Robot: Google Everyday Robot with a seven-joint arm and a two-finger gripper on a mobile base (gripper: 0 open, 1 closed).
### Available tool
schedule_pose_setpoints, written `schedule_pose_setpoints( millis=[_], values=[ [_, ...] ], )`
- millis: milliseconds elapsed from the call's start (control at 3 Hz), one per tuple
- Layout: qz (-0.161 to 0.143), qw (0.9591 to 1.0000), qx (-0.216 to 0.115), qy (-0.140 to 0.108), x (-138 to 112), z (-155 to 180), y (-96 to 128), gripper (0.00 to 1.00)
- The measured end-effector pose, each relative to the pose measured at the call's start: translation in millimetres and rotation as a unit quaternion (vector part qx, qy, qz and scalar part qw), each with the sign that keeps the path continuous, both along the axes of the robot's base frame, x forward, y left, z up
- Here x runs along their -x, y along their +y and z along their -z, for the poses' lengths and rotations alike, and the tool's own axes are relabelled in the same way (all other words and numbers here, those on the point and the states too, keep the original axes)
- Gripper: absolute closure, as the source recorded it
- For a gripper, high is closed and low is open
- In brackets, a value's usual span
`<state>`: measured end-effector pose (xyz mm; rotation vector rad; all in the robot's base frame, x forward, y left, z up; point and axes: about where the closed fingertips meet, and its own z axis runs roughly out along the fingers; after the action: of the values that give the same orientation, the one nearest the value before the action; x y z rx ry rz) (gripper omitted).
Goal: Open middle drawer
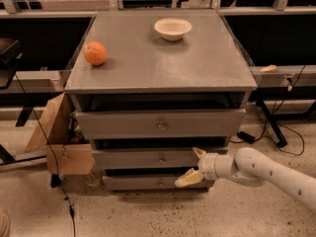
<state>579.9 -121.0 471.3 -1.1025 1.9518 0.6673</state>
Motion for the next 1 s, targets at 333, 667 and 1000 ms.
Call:
schedule_pose_setpoints(
  millis=[333, 667, 1000],
  values=[
    [-0.002, 0.9999, -0.003, -0.013, -12, 0, 10, 0.00],
    [-0.003, 0.9997, 0.000, -0.023, -20, 0, 16, 0.00],
    [-0.003, 0.9994, 0.020, -0.027, -31, 4, 23, 0.00]
  ],
)
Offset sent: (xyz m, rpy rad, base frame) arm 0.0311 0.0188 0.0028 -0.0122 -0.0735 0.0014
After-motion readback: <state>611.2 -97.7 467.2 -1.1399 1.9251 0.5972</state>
